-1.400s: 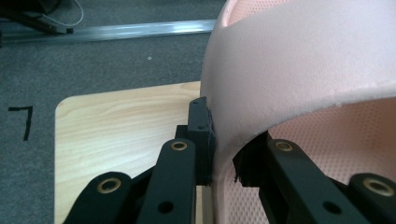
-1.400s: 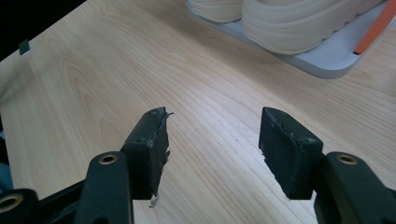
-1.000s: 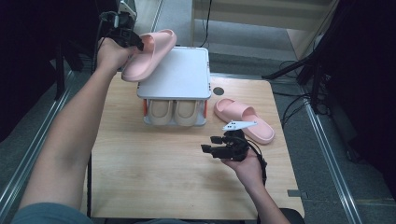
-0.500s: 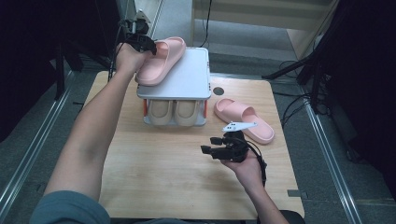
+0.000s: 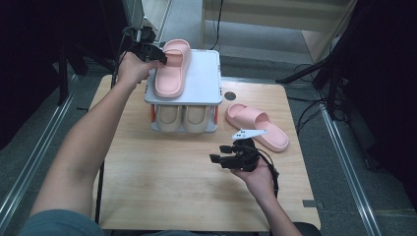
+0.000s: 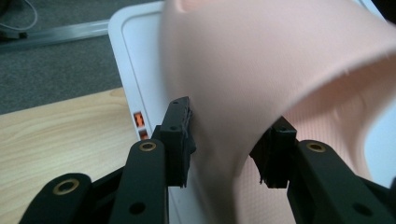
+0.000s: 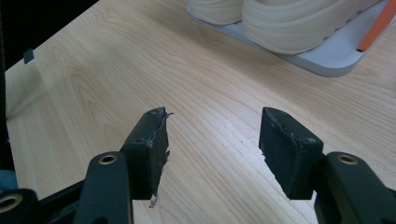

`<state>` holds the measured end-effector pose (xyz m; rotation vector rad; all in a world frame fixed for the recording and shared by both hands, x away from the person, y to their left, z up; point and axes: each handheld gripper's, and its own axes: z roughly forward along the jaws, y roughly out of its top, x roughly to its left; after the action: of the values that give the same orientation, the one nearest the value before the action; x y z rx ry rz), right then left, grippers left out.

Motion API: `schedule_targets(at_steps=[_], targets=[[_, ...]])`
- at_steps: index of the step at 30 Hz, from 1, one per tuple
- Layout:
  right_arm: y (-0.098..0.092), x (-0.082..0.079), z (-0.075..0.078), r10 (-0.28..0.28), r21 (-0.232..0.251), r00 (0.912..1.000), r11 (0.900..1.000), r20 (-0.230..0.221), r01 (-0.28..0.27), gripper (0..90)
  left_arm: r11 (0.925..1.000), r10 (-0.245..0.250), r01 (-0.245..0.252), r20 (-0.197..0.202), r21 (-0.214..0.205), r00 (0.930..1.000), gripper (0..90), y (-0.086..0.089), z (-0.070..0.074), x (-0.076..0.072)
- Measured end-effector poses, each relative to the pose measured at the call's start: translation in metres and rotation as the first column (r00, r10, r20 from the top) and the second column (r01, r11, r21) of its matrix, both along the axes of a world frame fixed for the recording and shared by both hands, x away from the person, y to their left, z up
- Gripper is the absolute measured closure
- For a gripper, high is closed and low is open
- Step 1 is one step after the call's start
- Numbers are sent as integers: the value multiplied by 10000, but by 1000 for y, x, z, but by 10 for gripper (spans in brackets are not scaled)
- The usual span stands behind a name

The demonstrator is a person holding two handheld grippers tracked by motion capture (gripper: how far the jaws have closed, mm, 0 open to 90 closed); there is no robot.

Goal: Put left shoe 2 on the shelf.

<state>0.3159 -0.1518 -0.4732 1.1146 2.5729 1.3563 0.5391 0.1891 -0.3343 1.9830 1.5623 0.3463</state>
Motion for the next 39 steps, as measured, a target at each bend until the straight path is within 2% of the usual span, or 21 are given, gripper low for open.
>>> schedule_targets(at_steps=[2,9,11,13,15,20,23,30,35,39], targets=[[1,0,0,26,-34,10000,10000,-6,-26,430,9998,-123,124,-24,136,9999,608,1,1,-3],[3,1,-1,32,-68,10000,10000,-41,-32,430,9998,-157,157,63,97,9999,589,4,0,-4],[4,0,-1,38,-83,10000,10000,-37,-38,430,9997,-210,209,82,101,9997,628,3,0,-4],[4,1,-2,27,-97,10000,9999,-55,-27,430,9992,-221,214,214,342,9995,700,2,0,-4],[3,1,-2,20,-98,10000,10000,-57,-20,430,9981,-195,175,326,594,9993,737,0,1,-5],[3,1,-2,32,-104,10000,9999,-62,-33,429,9947,-22,-15,359,1023,9994,773,0,4,-8],[3,0,-2,48,-108,10000,9999,-73,-49,429,9933,119,-160,365,1146,9993,776,4,5,-8],[4,1,-2,44,-156,10000,9999,-80,-45,428,9926,816,-856,496,859,9954,783,15,5,-7],[5,1,-3,98,-159,9999,9998,-79,-99,427,9943,632,-668,451,836,9970,744,11,5,-11],[6,1,-3,96,-180,9999,9998,-93,-98,427,9970,569,-581,250,520,9981,722,11,6,-13]])
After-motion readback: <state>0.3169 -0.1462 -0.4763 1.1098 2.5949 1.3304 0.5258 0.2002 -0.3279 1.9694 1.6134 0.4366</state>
